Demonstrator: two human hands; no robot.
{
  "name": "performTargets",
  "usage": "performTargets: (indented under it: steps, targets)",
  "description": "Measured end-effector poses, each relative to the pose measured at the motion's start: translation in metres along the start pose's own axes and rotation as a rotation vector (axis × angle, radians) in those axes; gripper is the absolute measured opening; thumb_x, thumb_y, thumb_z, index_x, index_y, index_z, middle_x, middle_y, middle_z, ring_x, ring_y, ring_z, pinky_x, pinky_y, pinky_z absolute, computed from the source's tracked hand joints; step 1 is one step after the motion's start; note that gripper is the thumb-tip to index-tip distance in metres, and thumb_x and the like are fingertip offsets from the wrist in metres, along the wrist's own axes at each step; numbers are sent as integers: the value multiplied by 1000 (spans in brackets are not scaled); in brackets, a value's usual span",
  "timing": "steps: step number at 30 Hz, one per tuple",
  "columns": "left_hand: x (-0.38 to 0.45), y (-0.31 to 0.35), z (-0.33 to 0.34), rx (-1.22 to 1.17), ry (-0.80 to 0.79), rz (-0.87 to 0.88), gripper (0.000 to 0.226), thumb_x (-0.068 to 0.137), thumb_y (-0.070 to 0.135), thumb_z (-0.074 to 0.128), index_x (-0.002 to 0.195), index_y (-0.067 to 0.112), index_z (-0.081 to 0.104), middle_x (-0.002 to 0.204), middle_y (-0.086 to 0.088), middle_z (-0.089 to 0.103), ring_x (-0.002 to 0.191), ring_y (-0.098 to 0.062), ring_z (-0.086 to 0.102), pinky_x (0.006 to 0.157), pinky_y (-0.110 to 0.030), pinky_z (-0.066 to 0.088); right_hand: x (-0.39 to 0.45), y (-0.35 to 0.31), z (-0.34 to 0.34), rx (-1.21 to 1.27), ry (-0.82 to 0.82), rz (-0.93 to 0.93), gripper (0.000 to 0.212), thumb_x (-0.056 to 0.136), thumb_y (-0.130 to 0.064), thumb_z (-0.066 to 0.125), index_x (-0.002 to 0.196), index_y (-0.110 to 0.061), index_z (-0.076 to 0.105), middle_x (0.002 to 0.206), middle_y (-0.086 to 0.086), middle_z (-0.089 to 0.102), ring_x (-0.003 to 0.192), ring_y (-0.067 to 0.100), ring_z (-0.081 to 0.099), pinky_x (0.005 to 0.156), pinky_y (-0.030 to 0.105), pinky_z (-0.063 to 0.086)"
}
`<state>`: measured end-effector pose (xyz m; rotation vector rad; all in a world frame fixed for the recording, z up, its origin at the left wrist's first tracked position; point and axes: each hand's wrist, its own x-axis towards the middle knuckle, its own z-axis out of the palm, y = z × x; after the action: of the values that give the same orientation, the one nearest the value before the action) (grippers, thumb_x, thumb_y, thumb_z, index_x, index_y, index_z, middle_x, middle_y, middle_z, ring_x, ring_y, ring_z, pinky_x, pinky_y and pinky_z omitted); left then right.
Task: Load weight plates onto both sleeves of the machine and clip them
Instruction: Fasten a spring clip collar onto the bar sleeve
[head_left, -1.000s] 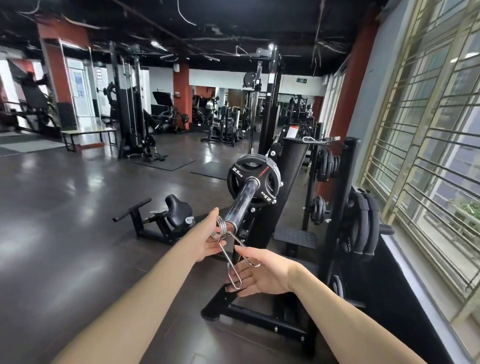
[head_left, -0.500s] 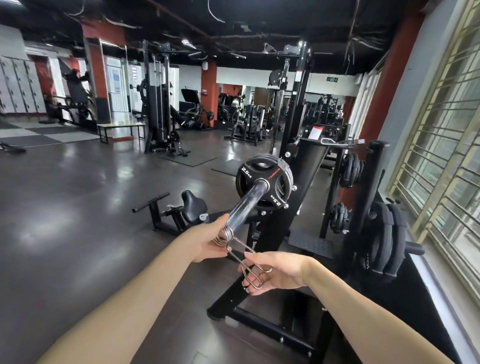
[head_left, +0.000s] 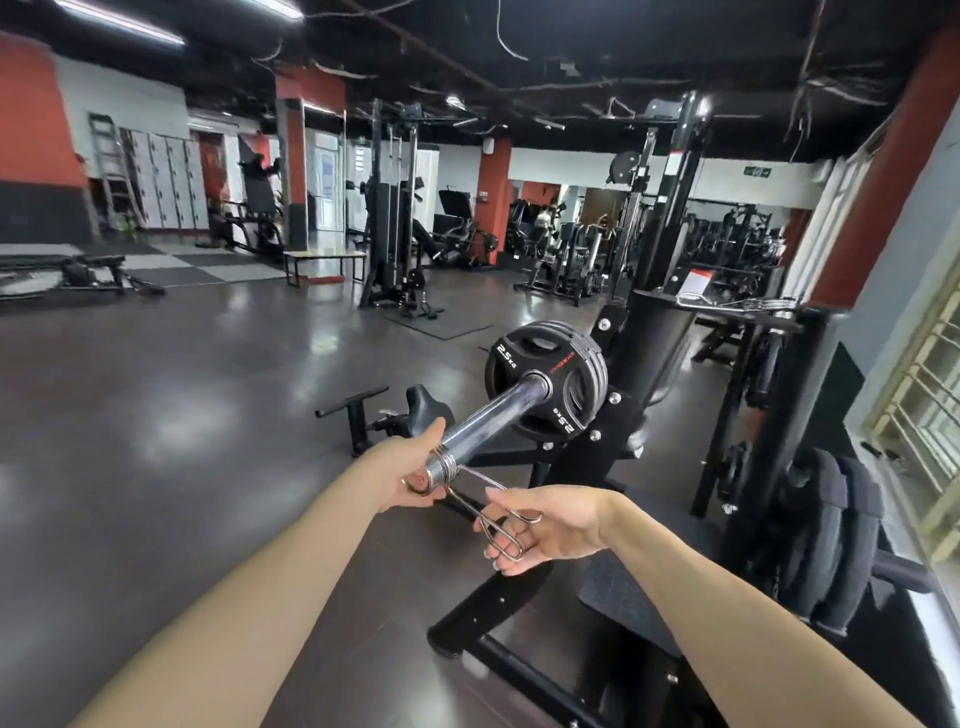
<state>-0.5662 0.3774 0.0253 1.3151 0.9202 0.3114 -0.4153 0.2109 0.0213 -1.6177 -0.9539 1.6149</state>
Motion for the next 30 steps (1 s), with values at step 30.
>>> performTargets:
  steps: [30]
  targets:
    - [15, 5, -42, 538, -515, 8, 94, 73, 93, 37, 132, 23, 55, 96, -9, 80, 91, -25, 77, 93, -43, 57, -5, -8, 88, 794, 791, 212, 114, 86, -69, 59, 157, 7, 13, 142, 29, 49, 130, 42, 53, 106, 58, 43]
